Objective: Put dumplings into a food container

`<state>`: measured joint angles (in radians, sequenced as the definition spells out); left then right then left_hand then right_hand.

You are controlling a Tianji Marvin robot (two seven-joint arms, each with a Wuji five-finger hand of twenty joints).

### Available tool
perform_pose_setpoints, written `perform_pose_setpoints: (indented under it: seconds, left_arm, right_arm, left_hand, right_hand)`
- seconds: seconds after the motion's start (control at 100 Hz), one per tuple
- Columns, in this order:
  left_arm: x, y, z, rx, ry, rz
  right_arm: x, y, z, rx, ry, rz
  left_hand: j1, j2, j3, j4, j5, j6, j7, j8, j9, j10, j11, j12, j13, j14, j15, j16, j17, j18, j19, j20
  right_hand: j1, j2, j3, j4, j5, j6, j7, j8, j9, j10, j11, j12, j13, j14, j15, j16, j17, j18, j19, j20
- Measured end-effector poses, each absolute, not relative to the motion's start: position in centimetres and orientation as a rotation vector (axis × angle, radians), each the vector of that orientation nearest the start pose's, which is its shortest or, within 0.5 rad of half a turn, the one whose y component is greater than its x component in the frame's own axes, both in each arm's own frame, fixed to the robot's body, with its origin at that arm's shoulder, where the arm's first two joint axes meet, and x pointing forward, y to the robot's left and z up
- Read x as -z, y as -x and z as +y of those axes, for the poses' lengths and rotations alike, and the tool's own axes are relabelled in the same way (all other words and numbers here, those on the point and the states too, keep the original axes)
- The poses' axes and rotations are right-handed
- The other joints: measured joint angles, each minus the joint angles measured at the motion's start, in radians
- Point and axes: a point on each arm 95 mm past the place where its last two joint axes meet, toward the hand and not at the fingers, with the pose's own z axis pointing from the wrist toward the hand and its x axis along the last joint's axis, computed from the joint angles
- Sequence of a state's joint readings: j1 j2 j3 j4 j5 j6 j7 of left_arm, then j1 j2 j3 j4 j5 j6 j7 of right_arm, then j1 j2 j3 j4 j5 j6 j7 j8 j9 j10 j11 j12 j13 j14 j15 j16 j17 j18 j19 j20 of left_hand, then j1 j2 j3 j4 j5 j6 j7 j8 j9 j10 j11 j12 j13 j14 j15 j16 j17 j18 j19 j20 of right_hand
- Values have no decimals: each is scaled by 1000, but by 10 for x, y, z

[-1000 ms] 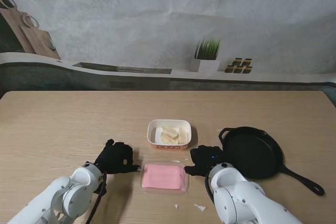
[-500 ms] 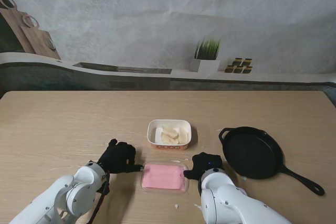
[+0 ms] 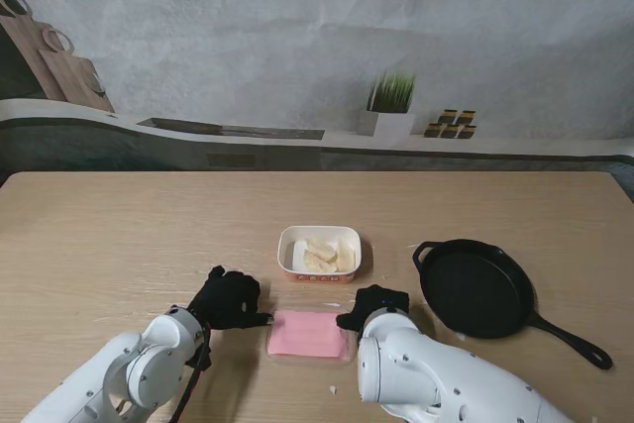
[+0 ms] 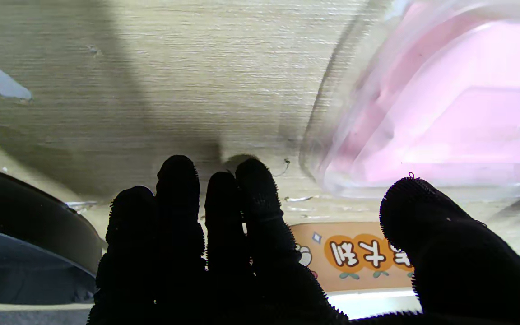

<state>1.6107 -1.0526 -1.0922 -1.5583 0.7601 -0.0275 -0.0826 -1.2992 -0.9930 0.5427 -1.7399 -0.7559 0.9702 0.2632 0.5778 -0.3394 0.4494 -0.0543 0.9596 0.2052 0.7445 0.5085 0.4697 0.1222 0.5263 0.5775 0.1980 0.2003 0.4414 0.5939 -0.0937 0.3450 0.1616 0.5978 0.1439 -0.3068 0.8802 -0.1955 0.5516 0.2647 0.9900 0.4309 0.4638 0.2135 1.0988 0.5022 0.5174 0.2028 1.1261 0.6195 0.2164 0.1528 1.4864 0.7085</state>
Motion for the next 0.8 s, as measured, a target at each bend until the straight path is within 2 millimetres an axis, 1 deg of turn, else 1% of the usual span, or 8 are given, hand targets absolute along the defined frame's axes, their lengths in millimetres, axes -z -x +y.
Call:
perform_pose_setpoints:
  seconds: [0.08,0.2,0.41,0.5,0.61,0.72,0.76,0.8]
  left_arm:
    - [388,-359,-23,1514,1544,1699]
    - [388,-358,-26,1521,1555,1700]
    - [388,-359,-27,1521,1555,1706]
    - [388,-359,-27,1520,1559,1708]
    - [387,-360,-28,1519,1558,1715]
    - [387,-360,-28,1513,1550,1724]
    - [387,-360,-29,1511,1545,1728]
    - [387,-360,-29,1509,1540,1732]
  right_arm:
    - [359,-343,97,-861,-1687,1577]
    - [359,-345,101,-873,-1696,1586]
    - [357,-347,107,-903,-1776,1566]
    - [355,-348,108,-917,-1820,1539]
    - [355,-347,110,-925,-1826,1533]
    - [355,-347,109,-950,-1918,1473]
    - [355,-346,111,-960,-1933,1461]
    - [355,-345,112,-965,-1935,1457]
  left_hand:
    - [0,-4,20,0,3,-6,0,-4,0,0,7,0,0,-3,0,0,0,0,0,0]
    - [0,-11,34,0,8,32,0,-4,0,-1,7,0,0,-4,2,0,0,0,-1,0]
    - [25,-15,47,0,15,33,0,-7,0,-10,7,0,0,-4,2,0,0,0,-3,0]
    - [25,-31,68,0,15,33,0,-7,0,-10,7,0,0,-4,2,0,0,0,-10,0]
    - [25,-46,78,0,16,35,2,-7,0,-10,7,0,0,-4,2,0,0,0,-11,0]
    - [22,-88,119,0,16,37,4,-7,0,-10,8,0,0,-4,3,0,0,0,-11,0]
    - [20,-104,137,0,16,37,4,-7,0,-11,8,0,0,-5,3,0,0,0,-11,0]
    - [20,-107,144,0,16,37,4,-7,0,-11,9,0,0,-5,3,0,0,0,-11,0]
  right_hand:
    - [0,0,0,0,11,0,0,0,-12,0,0,0,-13,0,1,3,-13,-2,0,3]
    - [0,0,0,0,13,0,4,1,-54,-8,1,0,-62,0,1,4,-56,-15,-9,13]
    - [5,12,0,0,19,0,-17,-8,-130,-28,1,-2,-126,-5,-20,4,-116,-39,-24,35]
    - [40,11,1,0,46,-2,-54,-30,-178,-48,1,-6,-168,-16,-39,0,-147,-58,-34,44]
    - [66,8,14,0,49,-2,-63,-33,-181,-58,1,-16,-181,-29,-40,-2,-158,-75,-35,48]
    - [125,-39,52,0,54,-6,-80,-54,-189,-59,1,-22,-181,-29,-40,-3,-158,-75,-38,48]
    - [149,-61,64,0,53,-29,-81,-56,-189,-59,1,-23,-181,-29,-50,-8,-158,-75,-44,48]
    - [165,-63,75,0,53,-29,-84,-64,-189,-59,0,-24,-181,-29,-56,-12,-156,-75,-48,48]
